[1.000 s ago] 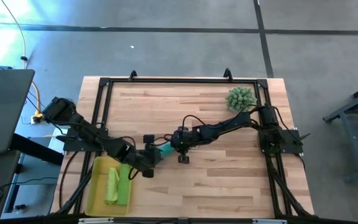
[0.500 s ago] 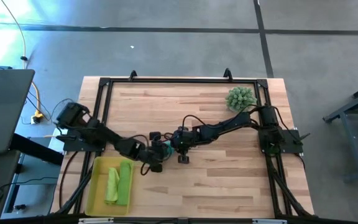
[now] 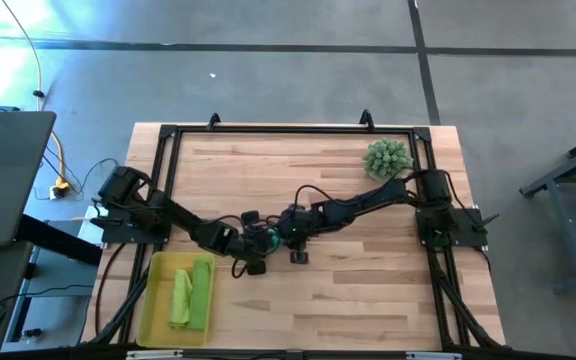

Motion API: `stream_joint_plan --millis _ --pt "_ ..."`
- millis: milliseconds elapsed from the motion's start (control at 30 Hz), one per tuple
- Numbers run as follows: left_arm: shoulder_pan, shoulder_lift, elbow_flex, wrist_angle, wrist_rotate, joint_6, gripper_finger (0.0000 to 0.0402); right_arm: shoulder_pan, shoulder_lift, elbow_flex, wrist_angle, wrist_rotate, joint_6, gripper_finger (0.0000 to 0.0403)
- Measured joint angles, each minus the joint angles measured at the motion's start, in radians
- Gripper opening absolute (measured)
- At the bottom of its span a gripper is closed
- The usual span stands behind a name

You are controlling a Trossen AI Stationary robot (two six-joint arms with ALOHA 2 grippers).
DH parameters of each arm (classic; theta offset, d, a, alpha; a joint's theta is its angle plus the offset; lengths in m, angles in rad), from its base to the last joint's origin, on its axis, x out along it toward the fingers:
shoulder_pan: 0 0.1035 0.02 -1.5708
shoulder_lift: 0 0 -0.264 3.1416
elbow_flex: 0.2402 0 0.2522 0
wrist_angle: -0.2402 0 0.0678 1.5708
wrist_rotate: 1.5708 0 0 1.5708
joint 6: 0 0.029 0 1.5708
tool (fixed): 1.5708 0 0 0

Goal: Roll microfiber towels into tight, uniform cylinder then place into a basket
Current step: Roll the blue microfiber towel, then put the blue microfiber towel into the yellow bin

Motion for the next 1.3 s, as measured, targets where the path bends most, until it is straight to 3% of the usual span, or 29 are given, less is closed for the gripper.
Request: stream_joint_plan --millis 233,467,667,1000,1167,1300 --pt "0.000 0.000 -0.003 -0.008 0.015 -0.031 0.0076 0.002 -0.125 -0.005 -0.220 -0.002 0.018 0.0149" --pt "-0.001 -0.001 -0.004 -0.001 0.002 -0.060 0.0010 0.031 -0.229 -0.004 -0.462 0.010 0.065 0.0156" --pt "-0.006 -0.059 -0.007 -0.018 0.016 -0.048 0.0008 0.064 -0.315 -0.003 -0.603 0.030 0.114 0.0156" --pt "-0.036 -0.272 -0.005 -0.049 0.026 -0.045 0.0007 0.122 -0.459 0.000 -0.708 0.182 0.211 0.0156" --pt "-0.094 -0.395 -0.003 -0.115 0.013 -0.121 0.0006 0.141 -0.531 0.001 -0.772 0.253 0.242 0.0156" --pt "-0.168 -0.497 0.017 -0.315 -0.032 -0.279 0.0006 0.159 -0.598 0.001 -0.848 0.326 0.282 0.0156"
